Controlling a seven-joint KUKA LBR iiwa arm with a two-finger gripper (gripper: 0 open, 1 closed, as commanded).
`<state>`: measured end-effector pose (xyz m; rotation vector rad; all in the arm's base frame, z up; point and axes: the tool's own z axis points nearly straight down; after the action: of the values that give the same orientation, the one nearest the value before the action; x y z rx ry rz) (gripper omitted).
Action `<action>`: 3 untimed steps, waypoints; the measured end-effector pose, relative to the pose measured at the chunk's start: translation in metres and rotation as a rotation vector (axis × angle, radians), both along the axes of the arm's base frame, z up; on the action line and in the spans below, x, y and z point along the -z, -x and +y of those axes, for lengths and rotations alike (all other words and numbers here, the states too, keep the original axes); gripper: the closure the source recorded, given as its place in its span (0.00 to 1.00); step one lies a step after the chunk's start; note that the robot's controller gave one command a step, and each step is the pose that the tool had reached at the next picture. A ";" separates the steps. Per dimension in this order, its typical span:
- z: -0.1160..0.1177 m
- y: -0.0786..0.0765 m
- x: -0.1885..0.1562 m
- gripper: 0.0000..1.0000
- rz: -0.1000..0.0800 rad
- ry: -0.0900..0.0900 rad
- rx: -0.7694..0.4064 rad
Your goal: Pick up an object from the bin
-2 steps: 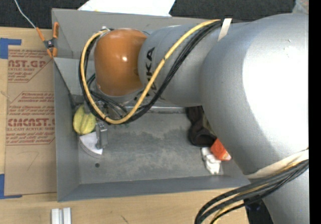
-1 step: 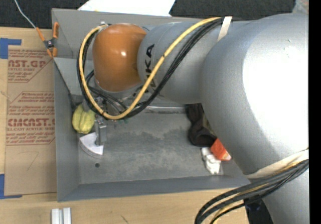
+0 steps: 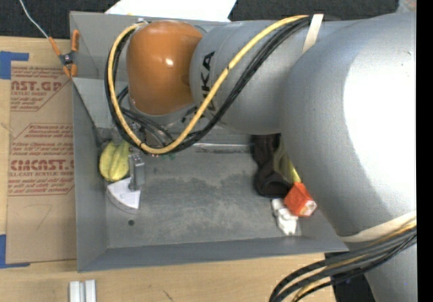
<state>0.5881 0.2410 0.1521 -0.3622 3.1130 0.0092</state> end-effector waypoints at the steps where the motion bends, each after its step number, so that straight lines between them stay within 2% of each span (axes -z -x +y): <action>1: -0.021 -0.005 0.052 0.00 -0.004 -0.001 -0.100; 2: -0.002 -0.007 0.073 0.00 -0.011 0.001 -0.319; 3: 0.004 -0.012 0.070 1.00 -0.019 0.006 -0.517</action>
Offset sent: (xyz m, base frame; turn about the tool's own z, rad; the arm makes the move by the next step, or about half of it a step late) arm 0.0038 -0.0006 -0.0798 -0.3452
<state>0.6002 0.2455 0.0824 -1.1400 2.9021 -0.0012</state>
